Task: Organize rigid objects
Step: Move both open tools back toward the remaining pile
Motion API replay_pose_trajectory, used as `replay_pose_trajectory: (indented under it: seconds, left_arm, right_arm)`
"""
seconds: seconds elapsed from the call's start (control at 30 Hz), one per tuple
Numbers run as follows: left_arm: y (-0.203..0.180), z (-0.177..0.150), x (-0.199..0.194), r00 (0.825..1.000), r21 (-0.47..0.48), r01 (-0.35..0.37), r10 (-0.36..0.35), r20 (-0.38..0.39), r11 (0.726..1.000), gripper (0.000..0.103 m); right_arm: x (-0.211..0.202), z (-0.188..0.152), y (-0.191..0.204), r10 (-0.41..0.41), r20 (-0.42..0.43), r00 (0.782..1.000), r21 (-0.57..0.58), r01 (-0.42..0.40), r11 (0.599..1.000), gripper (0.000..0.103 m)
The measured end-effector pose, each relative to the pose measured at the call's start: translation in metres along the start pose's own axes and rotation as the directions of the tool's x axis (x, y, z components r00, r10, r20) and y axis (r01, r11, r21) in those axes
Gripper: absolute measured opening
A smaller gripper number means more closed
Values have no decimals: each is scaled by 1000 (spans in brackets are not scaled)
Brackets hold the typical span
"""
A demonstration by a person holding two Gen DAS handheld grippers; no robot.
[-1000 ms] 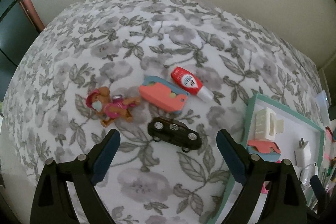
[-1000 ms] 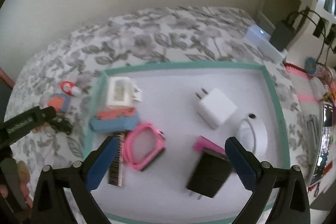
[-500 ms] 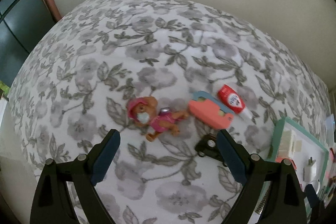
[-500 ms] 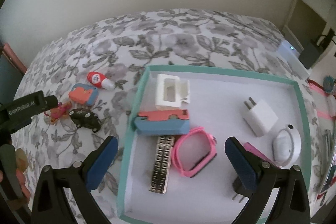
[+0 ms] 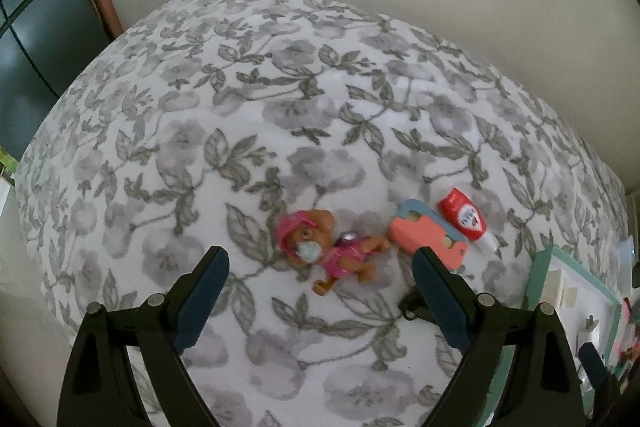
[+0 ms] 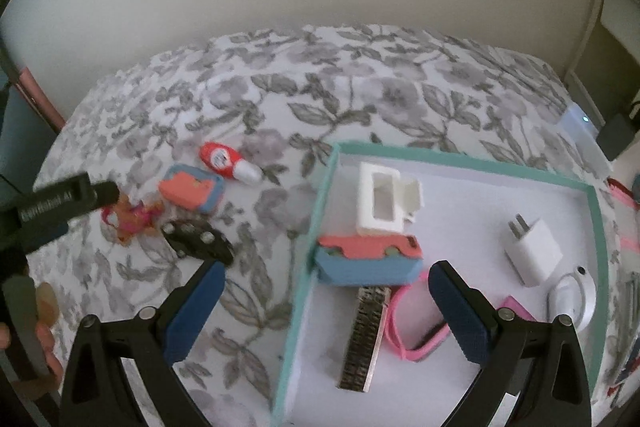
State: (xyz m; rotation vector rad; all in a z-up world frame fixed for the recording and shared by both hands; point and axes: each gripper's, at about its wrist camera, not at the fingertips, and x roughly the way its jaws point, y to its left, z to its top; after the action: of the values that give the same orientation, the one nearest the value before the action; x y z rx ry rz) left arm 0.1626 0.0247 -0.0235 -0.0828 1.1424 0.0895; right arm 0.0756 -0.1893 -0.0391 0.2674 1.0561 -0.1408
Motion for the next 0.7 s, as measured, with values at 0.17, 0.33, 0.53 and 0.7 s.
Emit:
replay_pose_trajectory:
  seconds: [0.17, 0.33, 0.53, 0.7]
  left_arm:
    - [22, 6, 5, 1000, -35, -23, 23, 3, 999, 93]
    - [42, 10, 15, 999, -80, -33, 33, -8, 996, 93]
    - [42, 12, 33, 999, -62, -16, 15, -30, 998, 93]
    - [39, 11, 42, 999, -51, 11, -13, -42, 999, 93]
  right_arm:
    - [4, 12, 17, 50, 8, 999, -2, -50, 999, 103]
    - [16, 21, 37, 84, -1, 996, -24, -84, 996, 103]
    - [38, 22, 65, 125, -48, 991, -55, -127, 990, 103]
    - [56, 19, 81, 131, -84, 988, -77, -137, 988, 103]
